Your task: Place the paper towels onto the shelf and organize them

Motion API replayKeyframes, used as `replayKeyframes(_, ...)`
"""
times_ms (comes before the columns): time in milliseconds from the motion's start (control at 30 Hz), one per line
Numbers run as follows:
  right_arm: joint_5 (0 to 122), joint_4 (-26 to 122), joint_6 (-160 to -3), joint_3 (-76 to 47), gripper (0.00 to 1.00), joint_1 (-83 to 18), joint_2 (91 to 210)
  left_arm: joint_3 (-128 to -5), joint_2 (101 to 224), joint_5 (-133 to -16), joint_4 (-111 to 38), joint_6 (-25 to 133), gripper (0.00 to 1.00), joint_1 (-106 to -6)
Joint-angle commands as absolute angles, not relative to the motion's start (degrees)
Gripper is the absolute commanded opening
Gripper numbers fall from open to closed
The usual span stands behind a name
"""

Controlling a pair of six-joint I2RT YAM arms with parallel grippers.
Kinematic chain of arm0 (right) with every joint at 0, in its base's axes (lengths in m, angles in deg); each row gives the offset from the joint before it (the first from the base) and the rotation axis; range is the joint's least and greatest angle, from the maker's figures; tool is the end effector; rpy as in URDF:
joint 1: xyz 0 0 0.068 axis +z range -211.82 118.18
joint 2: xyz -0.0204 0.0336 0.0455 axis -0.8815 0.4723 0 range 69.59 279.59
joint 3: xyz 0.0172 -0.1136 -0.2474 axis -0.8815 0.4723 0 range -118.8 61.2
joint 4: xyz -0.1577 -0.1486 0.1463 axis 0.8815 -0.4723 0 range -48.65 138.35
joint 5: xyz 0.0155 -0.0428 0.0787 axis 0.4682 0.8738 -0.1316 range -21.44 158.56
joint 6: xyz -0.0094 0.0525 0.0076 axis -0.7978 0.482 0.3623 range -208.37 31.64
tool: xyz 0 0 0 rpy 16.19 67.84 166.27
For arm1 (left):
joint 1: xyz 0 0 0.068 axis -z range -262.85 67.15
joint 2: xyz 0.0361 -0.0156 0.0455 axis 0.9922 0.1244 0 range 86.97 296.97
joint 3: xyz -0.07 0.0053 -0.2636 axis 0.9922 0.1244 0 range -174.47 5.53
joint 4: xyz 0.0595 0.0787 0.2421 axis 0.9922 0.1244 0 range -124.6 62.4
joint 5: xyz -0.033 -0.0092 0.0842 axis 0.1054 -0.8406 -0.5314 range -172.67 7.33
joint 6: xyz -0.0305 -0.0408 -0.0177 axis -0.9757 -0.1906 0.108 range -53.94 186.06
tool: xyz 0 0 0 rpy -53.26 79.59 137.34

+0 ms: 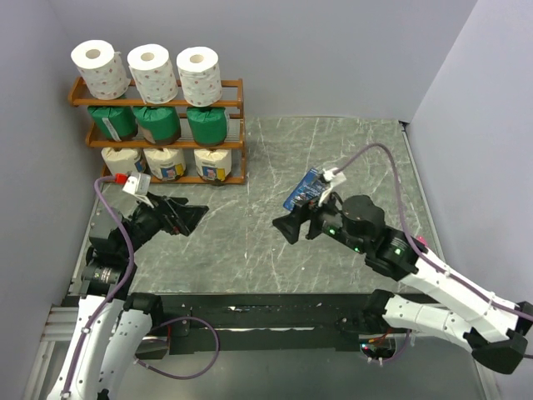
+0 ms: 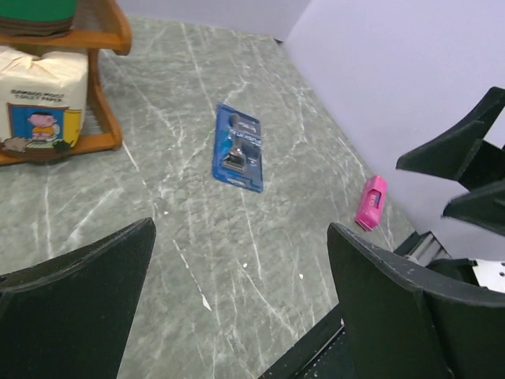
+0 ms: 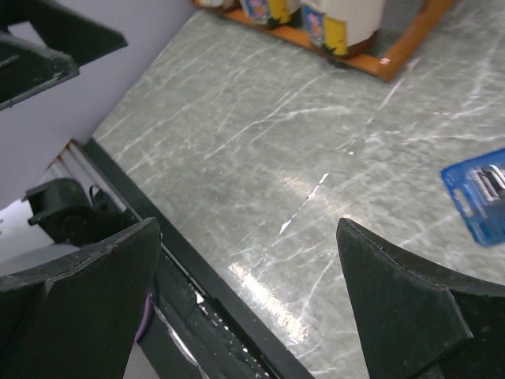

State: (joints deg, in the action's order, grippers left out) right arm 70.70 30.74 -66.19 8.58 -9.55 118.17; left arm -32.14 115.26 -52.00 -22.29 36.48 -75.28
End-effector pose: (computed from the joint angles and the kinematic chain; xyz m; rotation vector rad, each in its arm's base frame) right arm 0.1186 0.1510 0.3628 -0.4661 1.8408 0.8761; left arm 0.1204 -0.0344 0.3325 0.1065 1.6934 -0.9240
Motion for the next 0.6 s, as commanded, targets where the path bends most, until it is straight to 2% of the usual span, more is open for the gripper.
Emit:
replayKeyframes(0, 78.4, 32.2, -65.0, 9.0, 1.0, -9.3, 114.3, -31.9, 115.6, -48.1, -26.2, 37.2, 0.96, -75.0)
replayKeyframes(567, 78.9, 29.5, -64.7, 6.4, 1.0, -9.3, 116.1, -31.9, 115.0, -48.7, -25.9, 37.6, 0.96, -74.8)
